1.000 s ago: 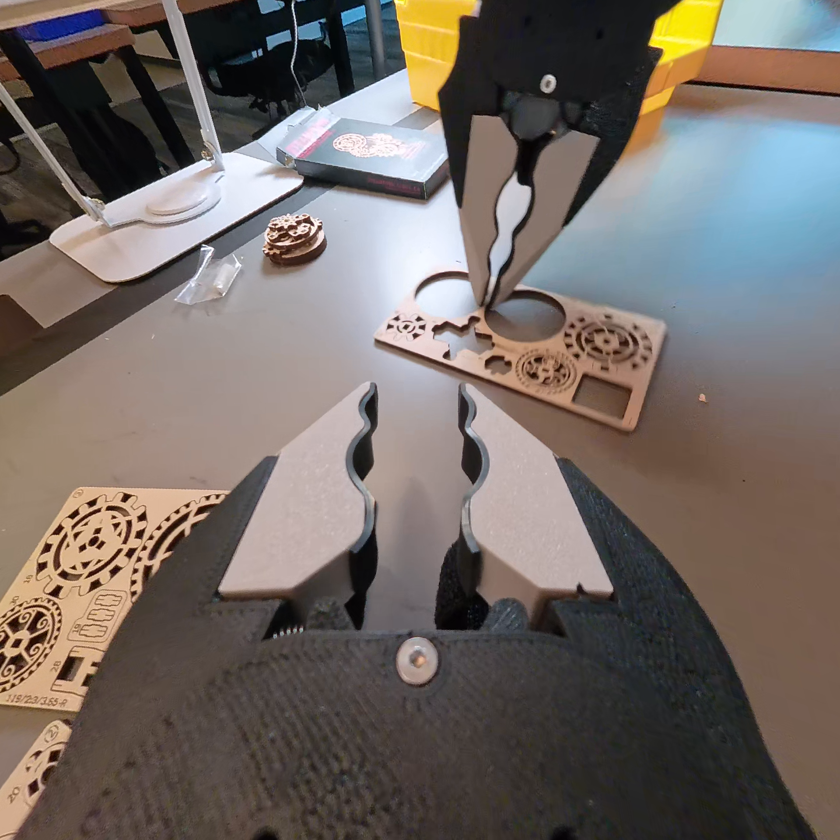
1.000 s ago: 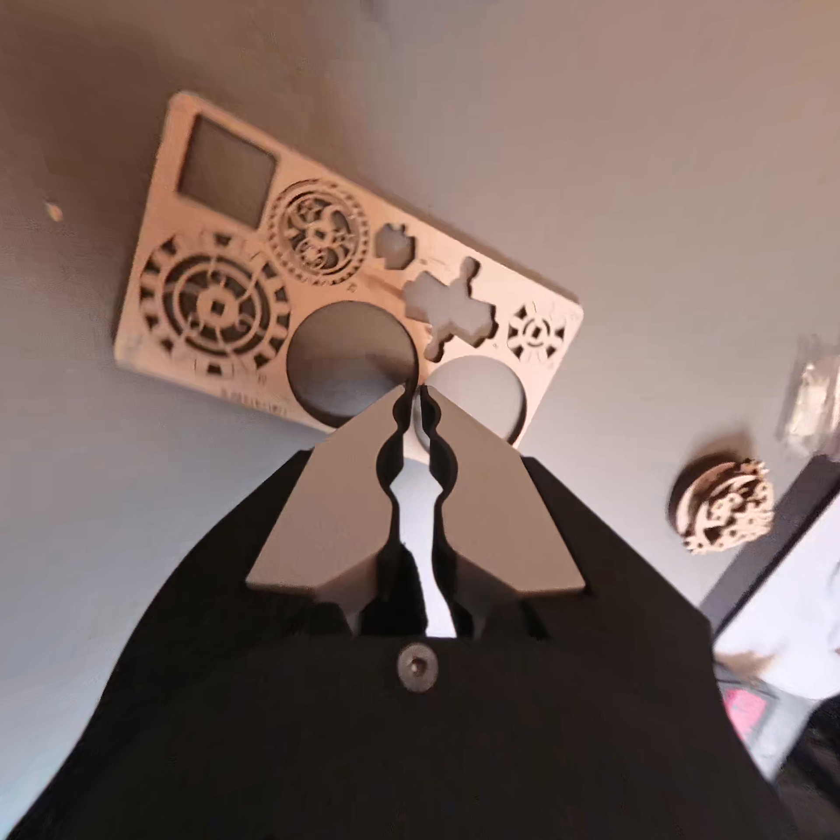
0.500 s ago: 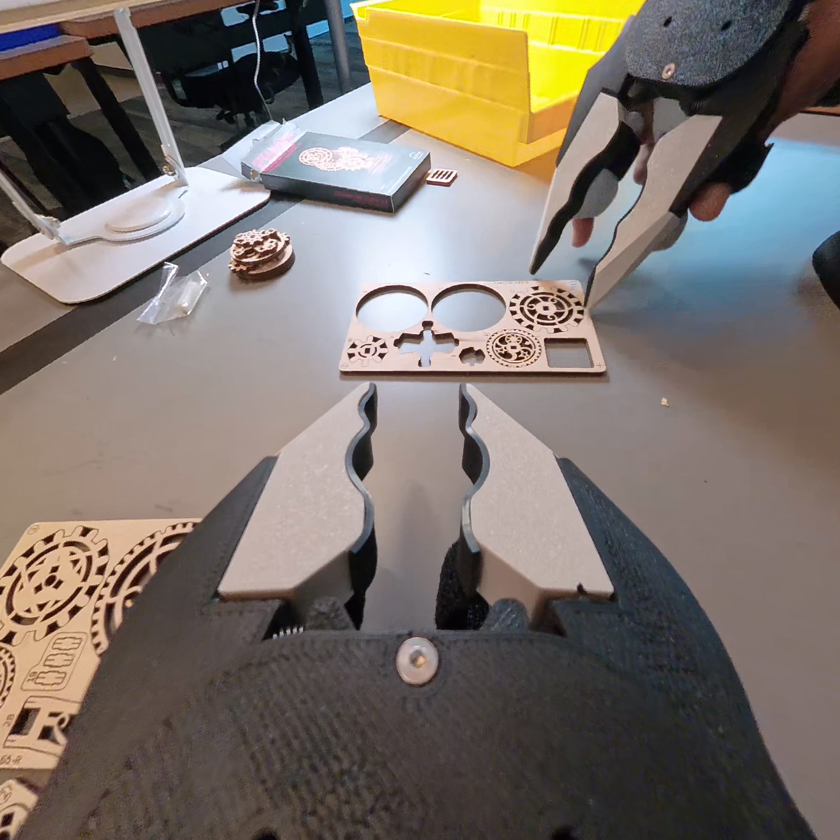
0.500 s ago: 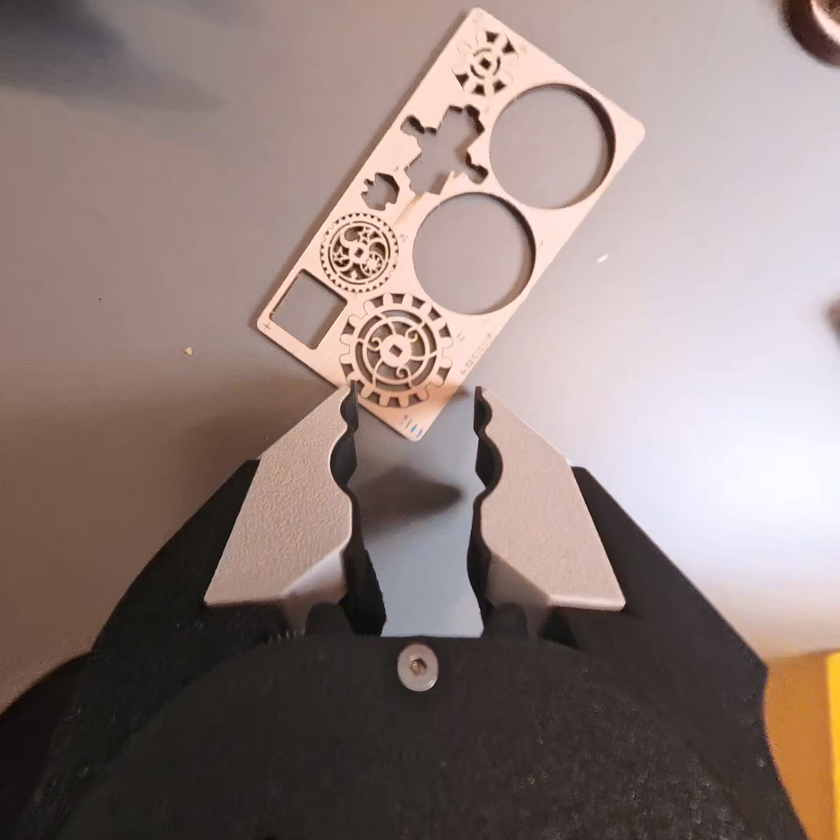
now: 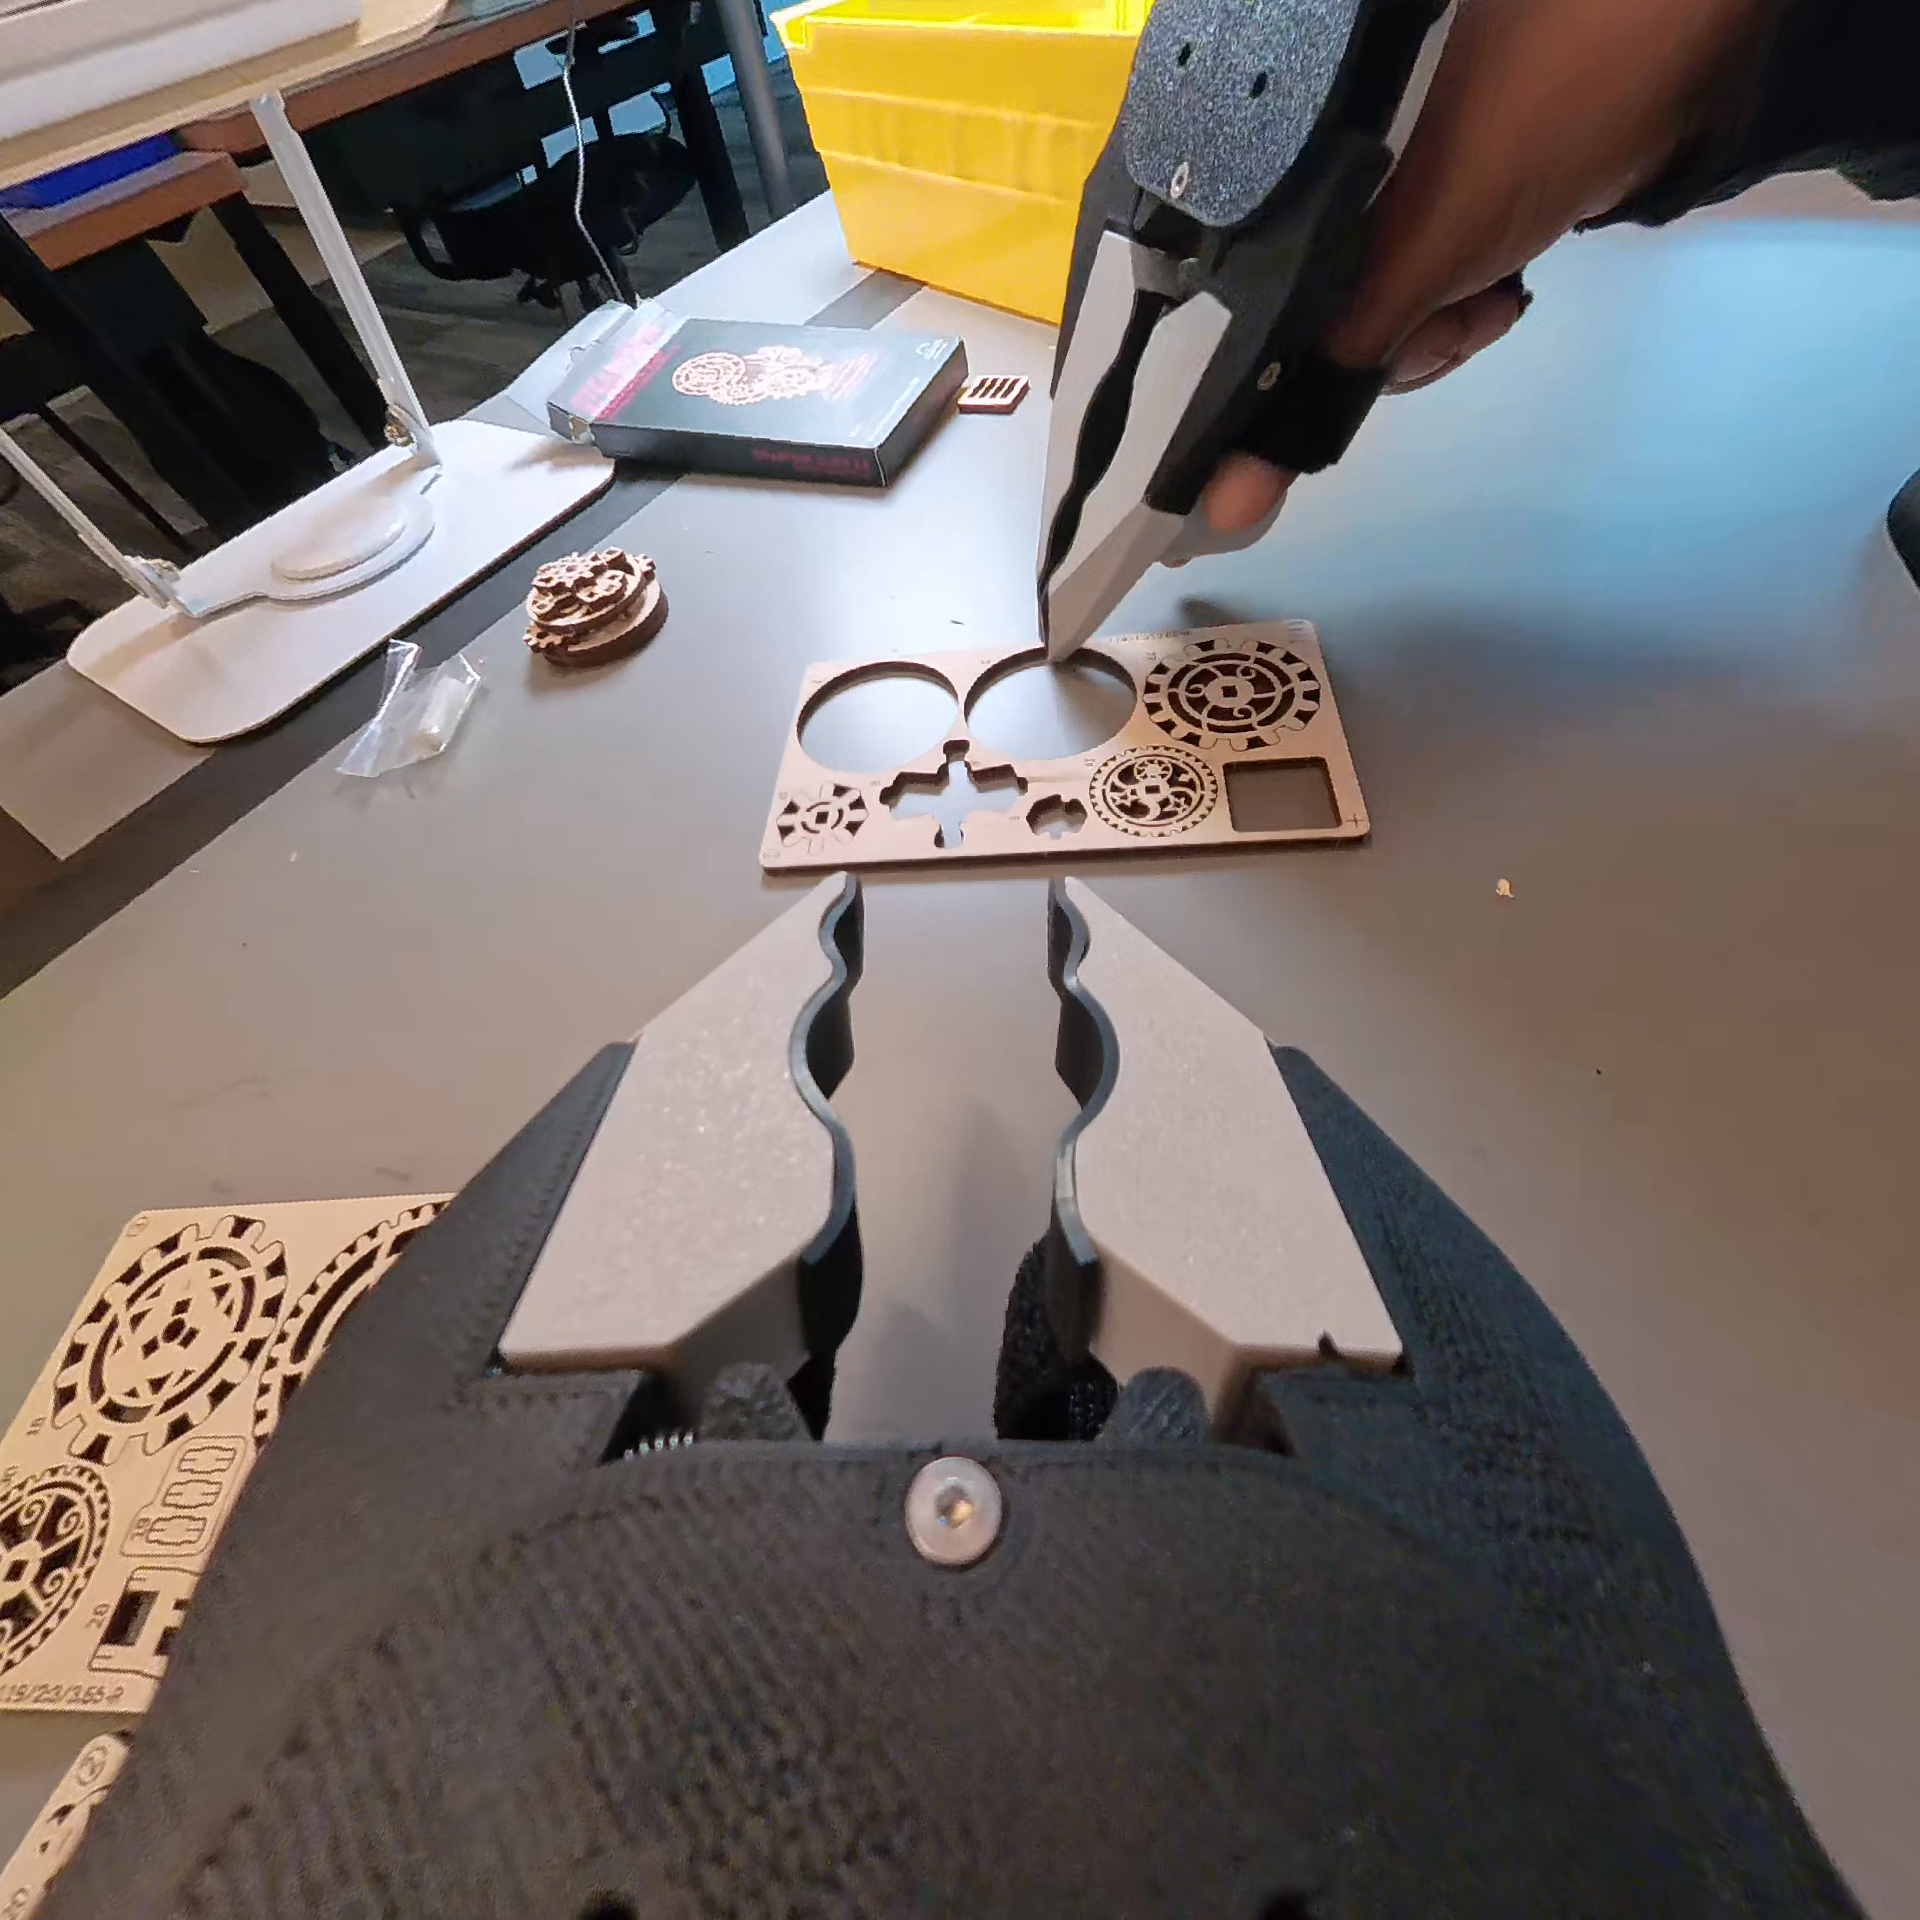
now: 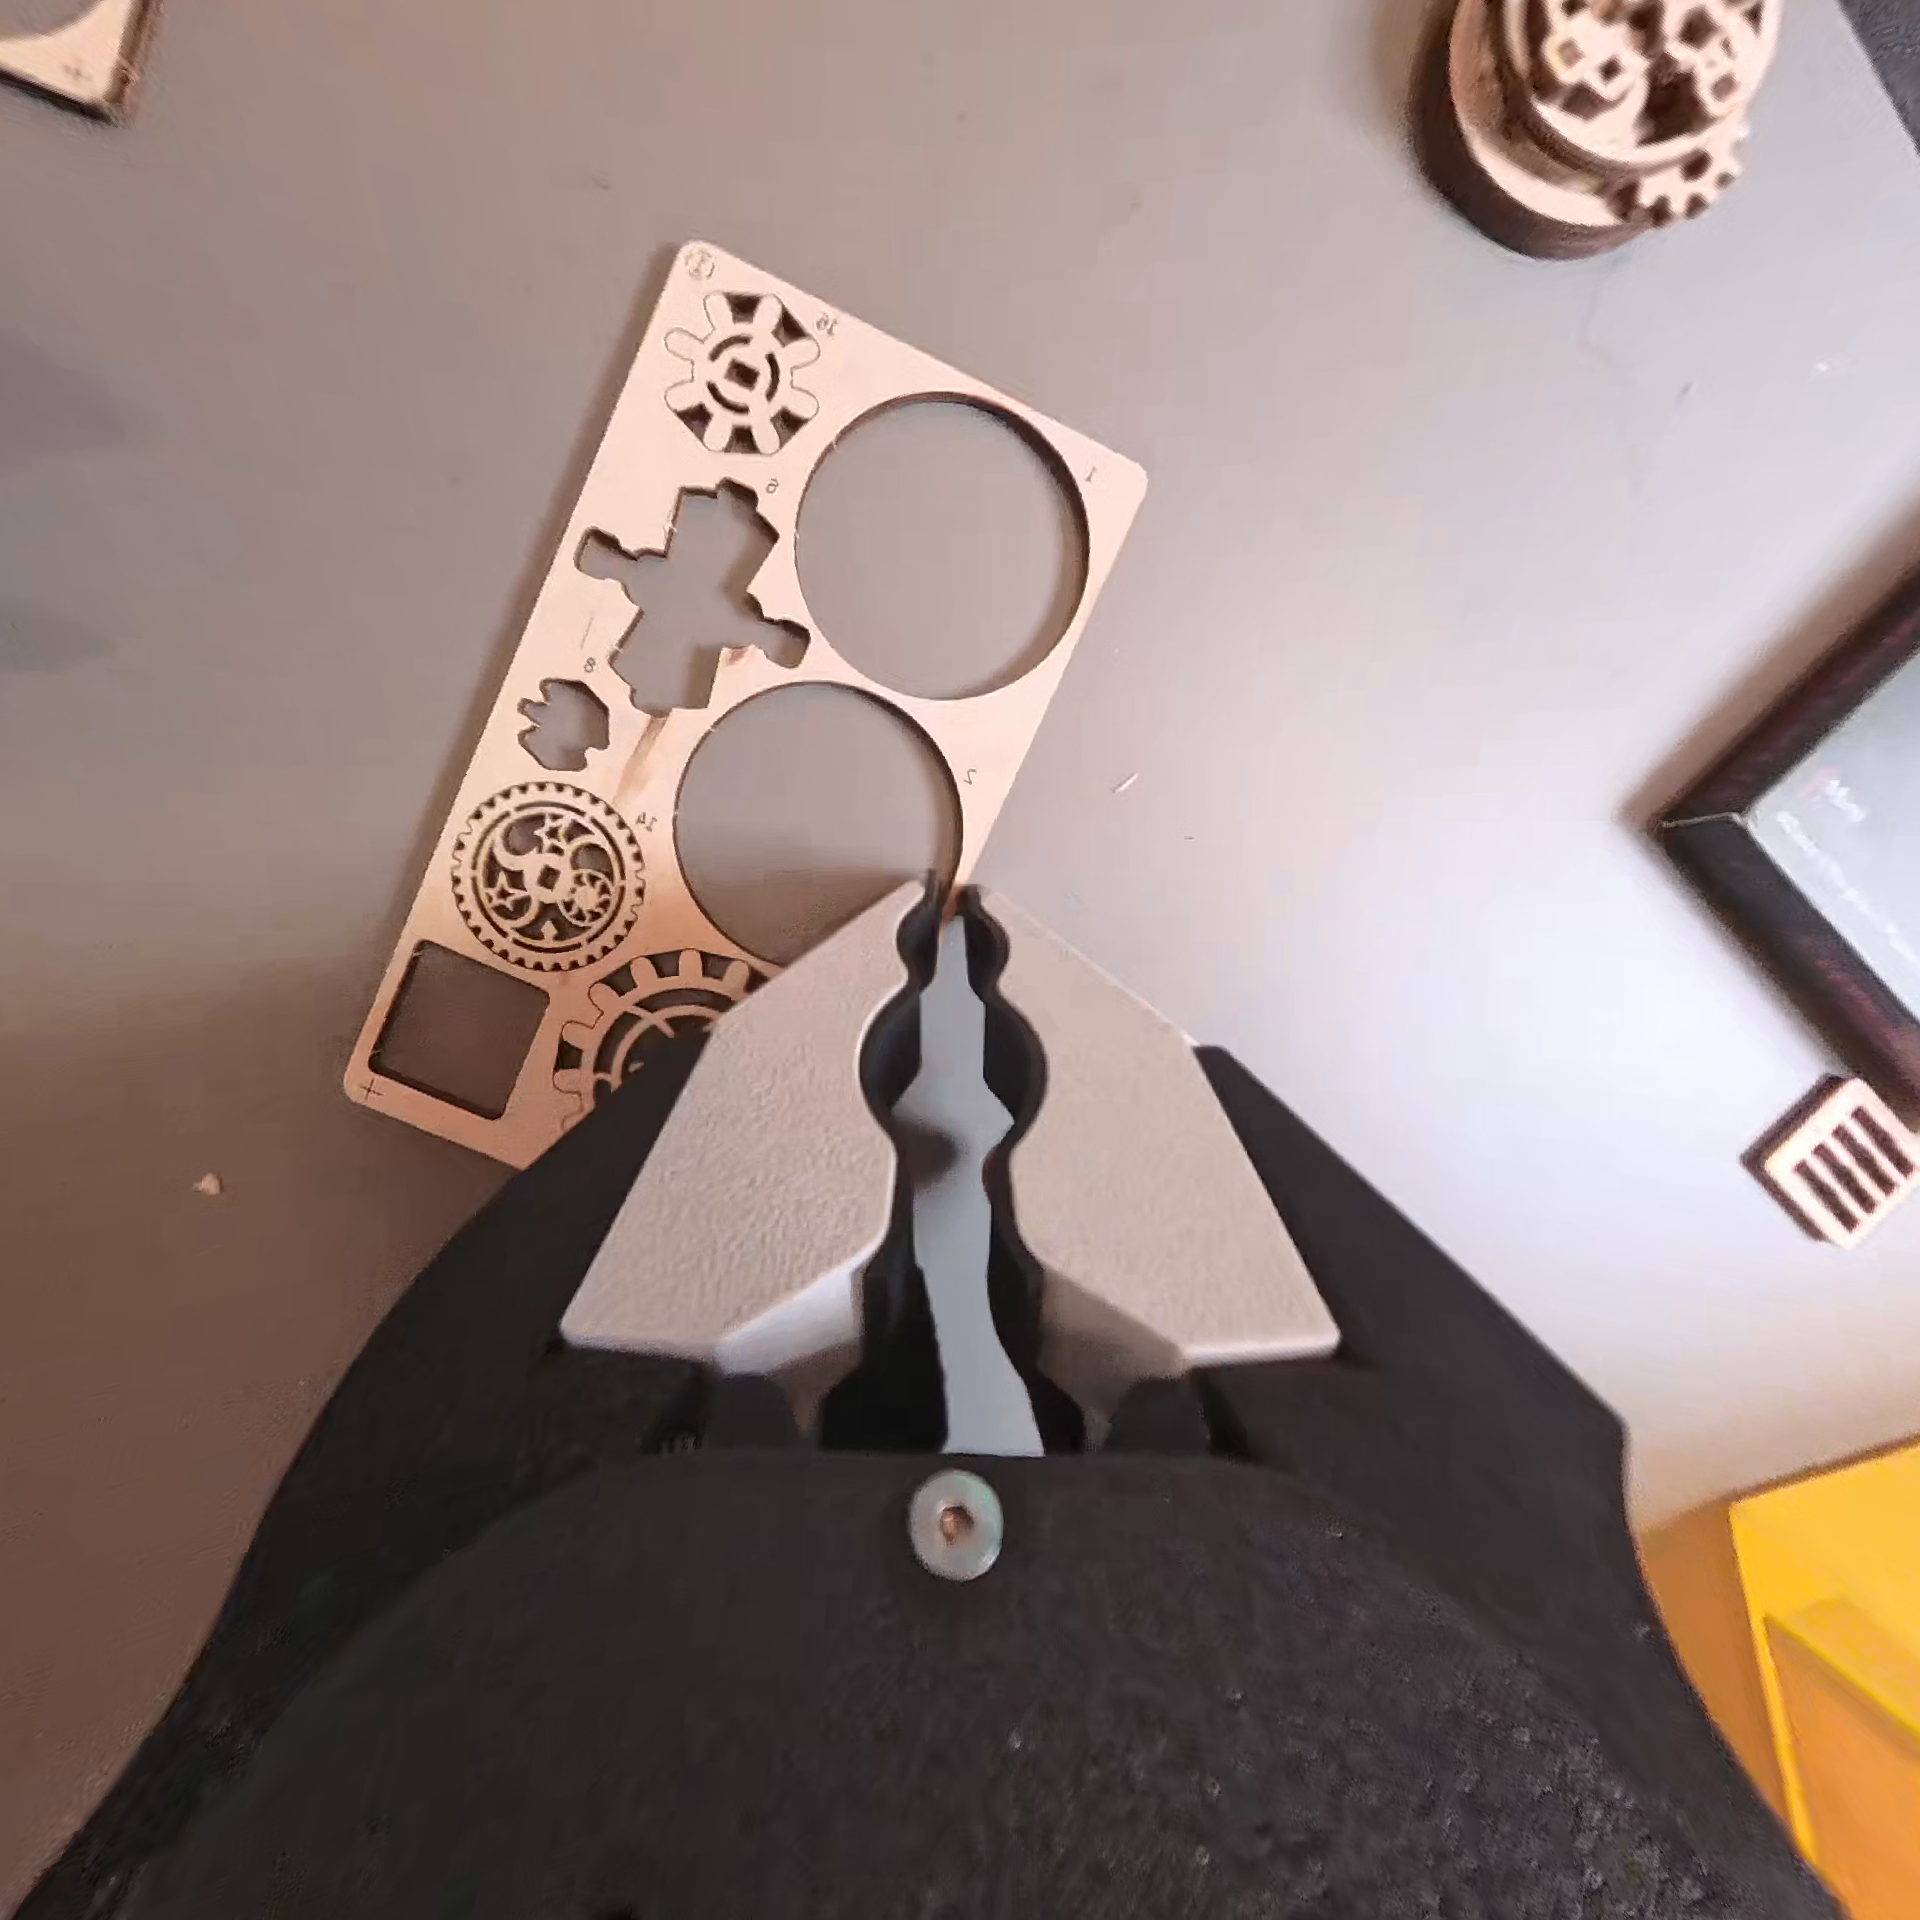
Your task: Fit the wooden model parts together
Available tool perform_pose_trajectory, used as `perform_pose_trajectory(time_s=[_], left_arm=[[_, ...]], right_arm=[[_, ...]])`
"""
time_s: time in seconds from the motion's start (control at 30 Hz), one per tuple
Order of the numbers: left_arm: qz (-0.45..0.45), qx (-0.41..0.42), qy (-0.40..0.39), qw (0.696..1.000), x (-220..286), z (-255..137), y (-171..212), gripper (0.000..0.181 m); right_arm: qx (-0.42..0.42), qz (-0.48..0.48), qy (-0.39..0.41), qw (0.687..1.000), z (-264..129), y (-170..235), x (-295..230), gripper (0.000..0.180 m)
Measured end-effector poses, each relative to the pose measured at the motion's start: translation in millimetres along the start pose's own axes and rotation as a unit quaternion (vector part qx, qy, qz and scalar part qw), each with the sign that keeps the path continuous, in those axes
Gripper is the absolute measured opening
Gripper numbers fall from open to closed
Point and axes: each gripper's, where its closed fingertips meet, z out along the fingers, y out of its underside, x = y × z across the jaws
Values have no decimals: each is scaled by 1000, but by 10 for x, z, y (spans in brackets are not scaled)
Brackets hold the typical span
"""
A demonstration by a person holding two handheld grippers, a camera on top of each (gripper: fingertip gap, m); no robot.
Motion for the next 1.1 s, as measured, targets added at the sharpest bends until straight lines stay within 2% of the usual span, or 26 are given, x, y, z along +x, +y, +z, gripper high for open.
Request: perform_pose_trajectory(time_s=[0.2, 0.3, 0.4, 0.47, 0.6, 0.67, 0.77, 0.8, 0.87, 0.9, 0.97, 1.03, 1.1], left_arm=[[-35, 3, 38, 999, 125, 28, -31, 35], [-113, 13, 74, 991, 215, 53, -79, 37], [-206, 22, 83, 975, 139, 61, -100, 51], [-233, 44, 74, 969, 5, 14, -136, 62], [-259, 102, 94, 956, -116, -107, -290, 64], [-260, 114, 158, 946, 19, -126, -365, 52], [-253, 144, 294, 911, 330, -267, -543, 7], [-247, 159, 323, 900, 387, -333, -604, 1], [-223, 177, 339, 897, 429, -413, -659, 0], [-207, 186, 354, 893, 471, -476, -688, 1], [-187, 199, 356, 894, 481, -536, -716, 1], [-186, 222, 348, 892, 421, -580, -757, 0], [-190, 251, 338, 887, 336, -634, -804, 0]], right_arm=[[20, -25, 4, 999, -67, -88, -95, 0], [78, -30, 12, 996, -332, -298, -177, 0], [140, -53, 27, 988, -633, -508, -307, 0], [186, -83, 37, 978, -834, -616, -412, 0], [241, -144, 70, 957, -1087, -660, -566, 0], [261, -165, 68, 949, -1157, -659, -694, 0], [285, -204, 68, 934, -1237, -650, -855, 0], [293, -213, 63, 930, -1267, -645, -894, 0], [316, -224, 37, 921, -1347, -618, -967, 0], [332, -218, 17, 918, -1394, -605, -998, 7], [356, -198, -17, 913, -1471, -550, -980, 37], [370, -156, -94, 911, -1506, -426, -992, 58], [390, -98, -188, 896, -1535, -319, -1045, 63]])
